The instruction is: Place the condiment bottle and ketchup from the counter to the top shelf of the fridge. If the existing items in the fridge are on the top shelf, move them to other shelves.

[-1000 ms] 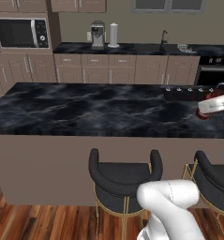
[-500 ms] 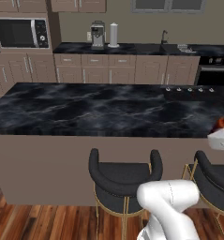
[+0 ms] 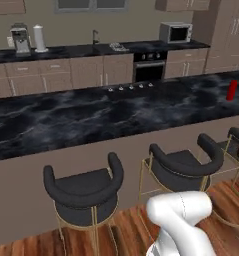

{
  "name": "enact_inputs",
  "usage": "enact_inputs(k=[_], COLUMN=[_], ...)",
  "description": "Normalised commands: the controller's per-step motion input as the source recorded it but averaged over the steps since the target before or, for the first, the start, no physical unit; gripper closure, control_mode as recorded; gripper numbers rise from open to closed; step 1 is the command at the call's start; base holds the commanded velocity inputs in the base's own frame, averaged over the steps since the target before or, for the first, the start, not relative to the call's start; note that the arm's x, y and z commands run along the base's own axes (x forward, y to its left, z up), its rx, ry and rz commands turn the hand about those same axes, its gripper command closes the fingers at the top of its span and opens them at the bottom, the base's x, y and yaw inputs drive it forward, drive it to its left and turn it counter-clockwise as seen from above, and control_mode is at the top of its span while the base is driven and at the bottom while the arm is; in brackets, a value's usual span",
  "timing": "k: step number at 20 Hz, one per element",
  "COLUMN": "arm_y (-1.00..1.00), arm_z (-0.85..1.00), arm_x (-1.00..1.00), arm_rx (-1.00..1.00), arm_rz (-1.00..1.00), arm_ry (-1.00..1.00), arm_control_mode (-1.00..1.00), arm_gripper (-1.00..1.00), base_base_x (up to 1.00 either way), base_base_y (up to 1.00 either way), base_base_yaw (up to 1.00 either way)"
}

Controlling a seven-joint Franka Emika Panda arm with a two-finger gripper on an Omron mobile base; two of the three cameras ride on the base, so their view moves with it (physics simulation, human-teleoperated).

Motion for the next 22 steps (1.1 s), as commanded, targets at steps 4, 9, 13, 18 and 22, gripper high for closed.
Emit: enact_inputs(k=[4, 9, 13, 18, 22], arm_y=[0.00, 0.00, 0.00, 0.00, 0.00], arm_z=[0.00, 0.00, 0.00, 0.00, 0.00], arm_x=[0.00, 0.00, 0.00, 0.00, 0.00], arm_rx=[0.00, 0.00, 0.00, 0.00, 0.00], arm_rz=[0.00, 0.00, 0.00, 0.00, 0.00], arm_ry=[0.00, 0.00, 0.00, 0.00, 0.00], arm_control_mode=[1.00, 1.00, 1.00, 1.00, 1.00], arm_gripper=[1.00, 1.00, 1.00, 1.00, 1.00], base_base_x=[0.00, 0.00, 0.00, 0.02, 0.34], base_base_y=[-0.20, -0.20, -0.32, -0.41, -0.26], base_base_yaw=[-0.88, -0.87, -0.85, -0.81, -0.71])
